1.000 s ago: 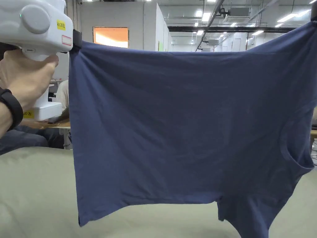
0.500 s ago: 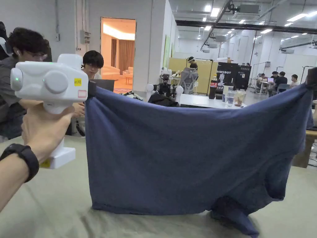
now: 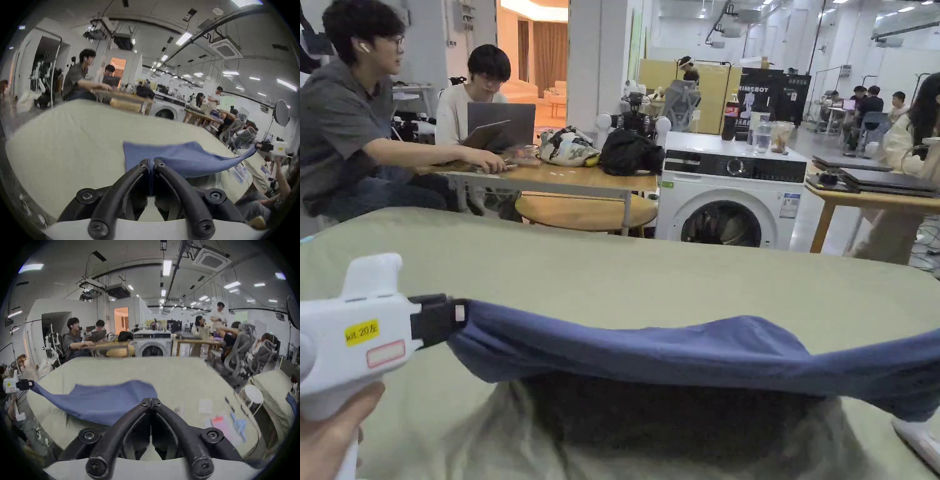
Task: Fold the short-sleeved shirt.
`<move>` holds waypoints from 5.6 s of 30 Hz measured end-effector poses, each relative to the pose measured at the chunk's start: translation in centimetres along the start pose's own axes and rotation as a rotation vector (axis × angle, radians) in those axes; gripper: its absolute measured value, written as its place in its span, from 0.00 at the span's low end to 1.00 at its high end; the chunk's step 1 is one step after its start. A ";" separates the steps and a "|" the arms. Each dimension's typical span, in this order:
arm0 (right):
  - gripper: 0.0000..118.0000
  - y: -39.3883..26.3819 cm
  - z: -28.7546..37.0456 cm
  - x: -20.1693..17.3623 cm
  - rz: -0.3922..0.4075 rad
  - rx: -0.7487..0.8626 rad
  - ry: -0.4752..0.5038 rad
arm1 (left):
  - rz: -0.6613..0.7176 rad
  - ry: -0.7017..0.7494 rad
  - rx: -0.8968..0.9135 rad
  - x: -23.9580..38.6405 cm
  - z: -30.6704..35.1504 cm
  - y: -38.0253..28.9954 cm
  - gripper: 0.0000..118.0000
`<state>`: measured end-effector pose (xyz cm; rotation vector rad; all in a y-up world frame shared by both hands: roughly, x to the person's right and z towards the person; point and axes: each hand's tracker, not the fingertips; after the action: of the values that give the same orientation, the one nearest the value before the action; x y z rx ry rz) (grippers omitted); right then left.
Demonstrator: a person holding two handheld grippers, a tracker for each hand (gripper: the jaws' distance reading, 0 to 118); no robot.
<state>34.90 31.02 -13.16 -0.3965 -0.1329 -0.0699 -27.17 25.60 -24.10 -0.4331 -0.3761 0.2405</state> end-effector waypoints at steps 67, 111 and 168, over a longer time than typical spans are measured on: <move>0.00 -13.3 -3.0 -5.2 -0.062 -0.070 0.109 | -0.073 0.126 -0.410 -3.0 -2.3 -15.7 0.54; 0.16 -7.2 -26.4 -0.4 -0.088 -0.321 -0.063 | -0.011 0.187 -0.260 -3.0 -22.4 -2.1 0.09; 0.50 -15.6 -25.9 2.4 -0.177 -0.497 -0.122 | -0.094 0.250 -0.471 -1.1 -21.5 -9.0 0.01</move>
<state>38.82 6.52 -30.55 -0.8856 -0.2725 -0.2564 -18.19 9.56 -38.44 -0.8966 -0.2036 0.0010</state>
